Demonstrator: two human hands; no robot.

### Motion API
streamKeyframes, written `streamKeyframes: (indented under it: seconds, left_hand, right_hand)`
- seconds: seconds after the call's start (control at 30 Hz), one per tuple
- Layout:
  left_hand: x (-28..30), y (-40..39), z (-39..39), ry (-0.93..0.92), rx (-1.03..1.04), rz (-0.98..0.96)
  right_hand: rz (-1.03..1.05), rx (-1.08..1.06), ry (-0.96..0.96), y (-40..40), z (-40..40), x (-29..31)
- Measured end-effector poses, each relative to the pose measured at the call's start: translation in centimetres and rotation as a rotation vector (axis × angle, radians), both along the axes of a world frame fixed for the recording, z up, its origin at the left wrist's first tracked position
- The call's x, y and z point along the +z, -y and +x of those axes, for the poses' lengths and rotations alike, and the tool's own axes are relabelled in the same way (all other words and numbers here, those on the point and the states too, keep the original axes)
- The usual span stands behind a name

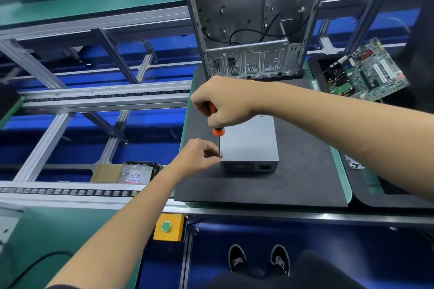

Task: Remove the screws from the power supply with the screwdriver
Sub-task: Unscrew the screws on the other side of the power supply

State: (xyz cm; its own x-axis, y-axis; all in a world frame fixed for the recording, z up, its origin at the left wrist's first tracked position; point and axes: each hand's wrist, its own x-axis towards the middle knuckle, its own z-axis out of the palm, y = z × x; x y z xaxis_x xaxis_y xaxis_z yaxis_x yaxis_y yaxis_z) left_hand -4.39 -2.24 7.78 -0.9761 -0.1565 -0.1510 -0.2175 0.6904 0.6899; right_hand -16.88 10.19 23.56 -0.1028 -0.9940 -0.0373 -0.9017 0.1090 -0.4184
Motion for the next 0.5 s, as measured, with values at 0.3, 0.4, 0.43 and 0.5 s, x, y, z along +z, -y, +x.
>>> streamKeyframes:
  seconds: [0.3, 0.4, 0.43, 0.5]
  left_hand:
    - [0.01, -0.04, -0.21, -0.006, 0.015, -0.022]
    - [-0.11, -0.01, -0.3, 0.0, 0.017, -0.027]
    - [-0.15, 0.01, -0.3, 0.001, 0.022, -0.02]
    - [-0.22, 0.01, -0.25, 0.005, 0.037, 0.008]
  right_hand:
    - [0.005, 0.01, -0.033, -0.04, 0.09, -0.35]
    - [0.024, 0.008, -0.072, -0.04, 0.17, -0.37]
    - [0.03, 0.01, -0.094, -0.02, 0.27, -0.41]
    - [0.039, -0.006, -0.139, 0.04, 0.52, -0.5]
